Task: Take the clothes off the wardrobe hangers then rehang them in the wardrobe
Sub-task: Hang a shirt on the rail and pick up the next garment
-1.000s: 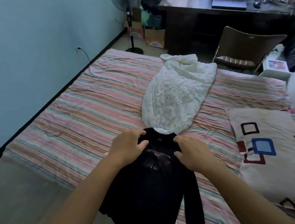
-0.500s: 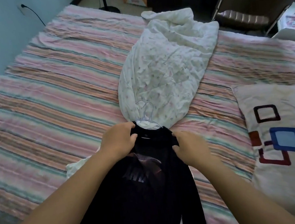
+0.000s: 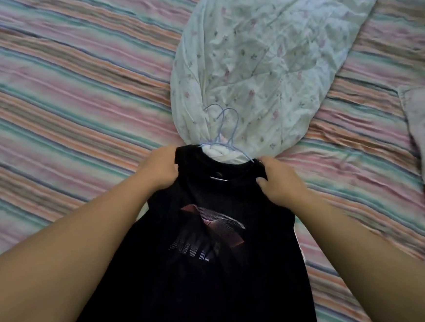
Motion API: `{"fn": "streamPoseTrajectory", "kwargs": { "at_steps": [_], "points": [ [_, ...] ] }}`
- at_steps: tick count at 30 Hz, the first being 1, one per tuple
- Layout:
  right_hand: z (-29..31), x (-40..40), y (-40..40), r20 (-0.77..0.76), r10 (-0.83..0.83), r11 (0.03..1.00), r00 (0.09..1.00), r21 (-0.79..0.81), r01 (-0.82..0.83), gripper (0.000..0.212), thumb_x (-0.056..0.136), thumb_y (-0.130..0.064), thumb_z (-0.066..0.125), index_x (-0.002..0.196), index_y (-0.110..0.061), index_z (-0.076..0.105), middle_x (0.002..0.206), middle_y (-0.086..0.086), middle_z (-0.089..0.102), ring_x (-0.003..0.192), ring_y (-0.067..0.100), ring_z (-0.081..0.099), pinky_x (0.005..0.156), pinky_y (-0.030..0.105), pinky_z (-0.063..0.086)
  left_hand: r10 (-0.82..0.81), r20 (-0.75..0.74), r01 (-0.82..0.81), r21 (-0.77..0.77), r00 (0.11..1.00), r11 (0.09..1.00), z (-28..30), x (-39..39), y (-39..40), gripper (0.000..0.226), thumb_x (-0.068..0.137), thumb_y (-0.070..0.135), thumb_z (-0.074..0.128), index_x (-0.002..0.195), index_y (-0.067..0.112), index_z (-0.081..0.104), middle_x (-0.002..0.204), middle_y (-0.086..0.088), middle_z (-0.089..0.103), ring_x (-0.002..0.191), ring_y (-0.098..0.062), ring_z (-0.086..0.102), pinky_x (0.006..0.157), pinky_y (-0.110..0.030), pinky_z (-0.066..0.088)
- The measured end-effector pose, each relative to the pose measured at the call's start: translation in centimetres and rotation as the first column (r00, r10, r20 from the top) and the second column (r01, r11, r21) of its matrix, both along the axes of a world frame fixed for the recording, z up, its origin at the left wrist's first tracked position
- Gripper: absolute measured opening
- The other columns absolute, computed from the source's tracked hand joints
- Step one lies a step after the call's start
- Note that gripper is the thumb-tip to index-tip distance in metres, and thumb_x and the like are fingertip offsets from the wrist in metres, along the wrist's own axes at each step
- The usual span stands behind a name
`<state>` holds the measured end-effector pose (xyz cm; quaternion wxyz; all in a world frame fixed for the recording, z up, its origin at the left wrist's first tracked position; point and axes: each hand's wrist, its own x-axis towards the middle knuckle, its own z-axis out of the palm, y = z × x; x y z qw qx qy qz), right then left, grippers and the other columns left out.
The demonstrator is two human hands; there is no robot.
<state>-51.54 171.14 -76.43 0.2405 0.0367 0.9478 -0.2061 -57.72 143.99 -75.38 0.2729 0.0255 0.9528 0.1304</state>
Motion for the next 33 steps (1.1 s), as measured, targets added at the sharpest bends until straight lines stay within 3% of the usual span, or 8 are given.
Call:
{"fn": "streamPoseTrajectory", "kwargs": {
  "at_steps": [3, 8, 13, 20, 23, 28, 31, 33],
  "points": [
    [-2.3, -0.8, 0.2, 0.056, -0.026, 0.999, 0.998, -0.034, 0.028, 0.039, 0.092, -0.014, 0.057, 0.129, -0.010, 0.046, 0.127, 0.013, 0.057, 0.116, 0.035, 0.055, 0.093, 0.046, 0.047, -0.005, 0.031, 0.004, 0.042, 0.999, 0.999, -2.2, -1.1, -0.3, 0.024, 0.087, 0.010, 0.055, 0.111, 0.015, 0.052, 0.113, -0.010, 0.060, 0.105, -0.034, 0.058, 0.082, -0.043, 0.048],
    [-4.6, -1.0, 0.6, 0.017, -0.141, 0.987, 0.990, -0.080, 0.141, 0.031, 0.095, -0.012, 0.054, 0.126, -0.014, 0.050, 0.123, 0.009, 0.061, 0.112, 0.033, 0.057, 0.084, 0.040, 0.045, -0.044, 0.152, 0.038, 0.040, 0.987, 0.998, -4.4, -1.7, -1.1, 0.060, 0.084, 0.012, 0.060, 0.140, 0.022, 0.041, 0.127, -0.010, 0.056, 0.115, -0.032, 0.054, 0.092, -0.047, 0.049],
    [-4.6, -0.9, 0.3, -0.030, -0.249, 0.966, 0.968, -0.081, 0.246, 0.008, 0.094, -0.017, 0.061, 0.097, -0.016, 0.054, 0.097, 0.002, 0.060, 0.089, 0.027, 0.057, 0.076, 0.040, 0.048, 0.004, 0.010, -0.003, -0.078, 1.000, 0.997, -5.1, -1.5, -1.3, 0.040, 0.092, 0.025, 0.062, 0.129, 0.018, 0.049, 0.123, -0.010, 0.055, 0.115, -0.031, 0.051, 0.081, -0.042, 0.047],
    [-1.9, 0.9, -0.5, -0.074, -0.299, 0.921, 0.951, -0.282, 0.268, 0.010, 0.095, -0.007, 0.059, 0.097, -0.014, 0.053, 0.092, 0.000, 0.060, 0.084, 0.021, 0.055, 0.069, 0.031, 0.037, 0.054, -0.080, -0.052, 0.031, 0.995, 0.998, -2.8, 0.6, -2.3, 0.018, 0.095, 0.019, 0.057, 0.113, 0.018, 0.060, 0.108, -0.007, 0.062, 0.101, -0.029, 0.057, 0.080, -0.041, 0.049],
    [1.0, 2.4, -1.4, -0.136, -0.309, 0.902, 0.941, -0.357, 0.244, 0.015, 0.097, -0.004, 0.056, 0.104, -0.016, 0.060, 0.096, -0.003, 0.063, 0.088, 0.016, 0.057, 0.072, 0.028, 0.039, 0.051, -0.081, -0.044, 0.094, 0.995, 0.995, -0.6, 2.2, -2.9, 0.022, 0.096, 0.023, 0.056, 0.117, 0.022, 0.061, 0.111, -0.003, 0.067, 0.101, -0.027, 0.060, 0.083, -0.040, 0.048],
    [6.0, 3.9, -3.3, -0.233, -0.273, 0.913, 0.933, -0.369, 0.175, 0.022, 0.094, -0.001, 0.058, 0.106, -0.017, 0.068, 0.098, -0.004, 0.065, 0.091, 0.014, 0.058, 0.077, 0.026, 0.042, 0.101, -0.028, -0.093, 0.197, 0.995, 0.976, 4.7, 5.9, -5.0, 0.046, 0.094, 0.054, 0.054, 0.138, 0.043, 0.043, 0.105, 0.007, 0.062, 0.101, -0.020, 0.061, 0.080, -0.035, 0.049],
    [8.6, 4.8, -4.6, -0.289, -0.267, 0.920, 0.919, -0.359, 0.155, 0.022, 0.091, 0.003, 0.060, 0.102, -0.014, 0.069, 0.099, -0.002, 0.063, 0.092, 0.015, 0.057, 0.078, 0.022, 0.038, 0.103, -0.065, -0.083, 0.258, 0.993, 0.963, 7.8, 7.9, -6.5, 0.031, 0.094, 0.055, 0.052, 0.124, 0.049, 0.054, 0.103, 0.014, 0.066, 0.096, -0.012, 0.061, 0.077, -0.034, 0.050],
    [10.3, 5.6, -5.4, -0.290, -0.244, 0.927, 0.925, -0.352, 0.134, 0.022, 0.090, 0.004, 0.061, 0.100, -0.014, 0.069, 0.097, -0.002, 0.063, 0.091, 0.017, 0.057, 0.079, 0.024, 0.039, 0.121, -0.089, -0.087, 0.320, 0.989, 0.944, 10.0, 9.3, -7.1, 0.011, 0.095, 0.047, 0.054, 0.102, 0.052, 0.062, 0.086, 0.023, 0.066, 0.082, -0.003, 0.060, 0.071, -0.035, 0.049]
  ]
}}
